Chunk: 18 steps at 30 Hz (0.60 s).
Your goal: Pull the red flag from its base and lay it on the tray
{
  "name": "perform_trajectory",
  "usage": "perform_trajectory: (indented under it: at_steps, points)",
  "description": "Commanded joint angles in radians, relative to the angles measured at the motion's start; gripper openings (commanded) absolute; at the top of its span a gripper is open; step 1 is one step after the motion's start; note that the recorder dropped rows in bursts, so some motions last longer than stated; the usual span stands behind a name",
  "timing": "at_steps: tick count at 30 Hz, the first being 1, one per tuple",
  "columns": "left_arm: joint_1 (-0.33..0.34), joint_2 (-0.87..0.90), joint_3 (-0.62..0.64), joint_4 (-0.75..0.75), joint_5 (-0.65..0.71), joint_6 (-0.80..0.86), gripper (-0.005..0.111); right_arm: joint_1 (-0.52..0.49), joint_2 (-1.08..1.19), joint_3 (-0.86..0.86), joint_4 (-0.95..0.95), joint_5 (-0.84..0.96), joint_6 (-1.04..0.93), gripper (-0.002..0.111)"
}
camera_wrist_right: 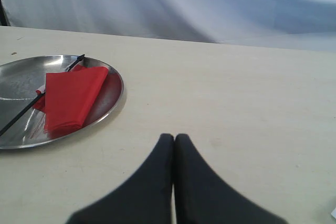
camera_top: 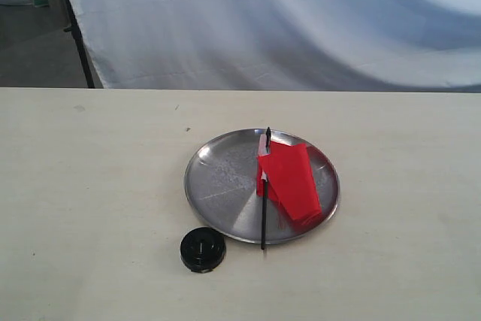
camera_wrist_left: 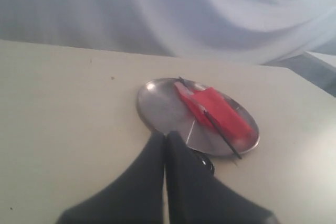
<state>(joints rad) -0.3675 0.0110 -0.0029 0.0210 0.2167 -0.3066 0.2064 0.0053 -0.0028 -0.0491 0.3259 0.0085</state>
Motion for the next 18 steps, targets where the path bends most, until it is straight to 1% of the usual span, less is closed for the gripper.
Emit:
perform_trajectory:
  at_steps: [1, 8, 11, 14, 18]
  points:
    - [-0.004, -0.006, 0.003, -0.246, -0.001, 0.340, 0.000, -0.005, -0.005, 0.003, 0.000, -0.006, 0.003, 0.000]
    - [-0.004, -0.006, 0.003, -0.077, 0.015, 0.268, 0.000, -0.005, -0.005, 0.003, 0.000, -0.006, 0.003, 0.000]
    - [-0.004, -0.006, 0.003, -0.070, 0.085, 0.280, 0.000, -0.005, -0.005, 0.003, 0.000, -0.006, 0.003, 0.000]
    - [-0.004, -0.006, 0.003, -0.053, 0.080, 0.294, 0.000, -0.005, -0.005, 0.003, 0.000, -0.006, 0.003, 0.000]
    - [-0.004, -0.006, 0.003, -0.074, 0.001, 0.293, 0.000, -0.005, -0.005, 0.003, 0.000, -0.006, 0.003, 0.000]
